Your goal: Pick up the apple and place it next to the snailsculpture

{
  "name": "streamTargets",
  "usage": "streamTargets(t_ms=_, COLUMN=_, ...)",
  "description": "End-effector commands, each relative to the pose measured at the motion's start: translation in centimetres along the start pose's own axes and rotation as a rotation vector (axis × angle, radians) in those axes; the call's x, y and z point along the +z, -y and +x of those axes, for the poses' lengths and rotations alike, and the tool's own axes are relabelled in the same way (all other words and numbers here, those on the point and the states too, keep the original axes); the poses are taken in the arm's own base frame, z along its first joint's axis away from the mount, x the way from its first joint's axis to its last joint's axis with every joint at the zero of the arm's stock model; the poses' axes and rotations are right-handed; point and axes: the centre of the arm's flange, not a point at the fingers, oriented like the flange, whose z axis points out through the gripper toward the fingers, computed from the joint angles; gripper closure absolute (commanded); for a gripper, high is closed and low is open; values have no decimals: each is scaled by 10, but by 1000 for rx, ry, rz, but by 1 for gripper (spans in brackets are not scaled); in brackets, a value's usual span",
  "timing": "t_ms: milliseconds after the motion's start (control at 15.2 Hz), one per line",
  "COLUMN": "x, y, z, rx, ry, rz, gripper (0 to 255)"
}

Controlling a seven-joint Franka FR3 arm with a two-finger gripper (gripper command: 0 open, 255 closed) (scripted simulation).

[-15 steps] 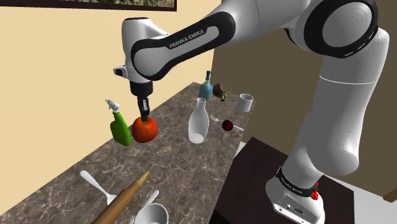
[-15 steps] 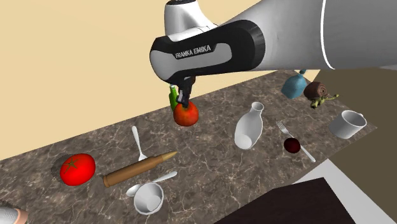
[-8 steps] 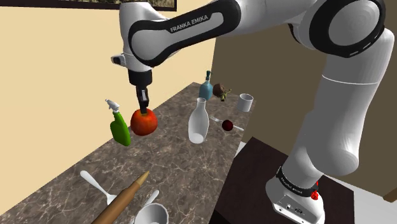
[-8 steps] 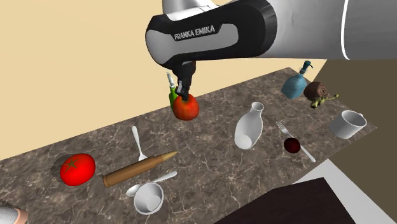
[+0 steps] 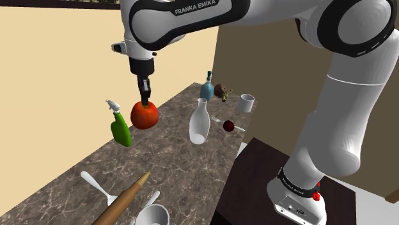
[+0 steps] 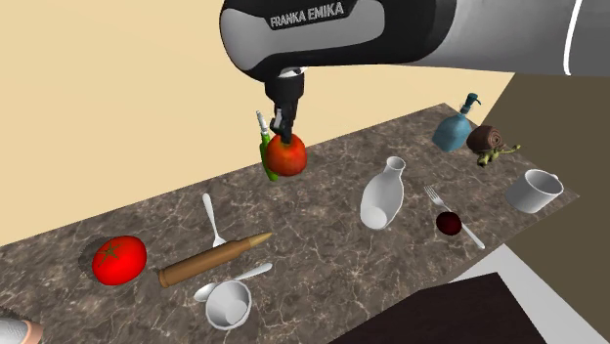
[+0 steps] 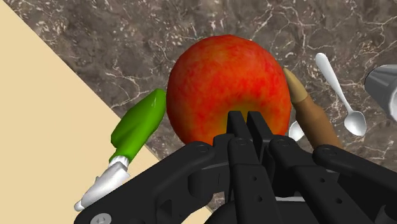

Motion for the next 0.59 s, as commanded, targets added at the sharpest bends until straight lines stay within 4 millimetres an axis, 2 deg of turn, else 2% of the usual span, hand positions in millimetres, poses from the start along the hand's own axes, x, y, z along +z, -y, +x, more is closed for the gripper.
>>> streamTargets(t_ms=0, x=-1, y=-9, z=-18, rx=0, ry=0, rz=0, gripper=255)
streamTargets(t_ms=528, x=-4, y=-52, z=-114, rx=0, ry=0, rz=0, gripper=255)
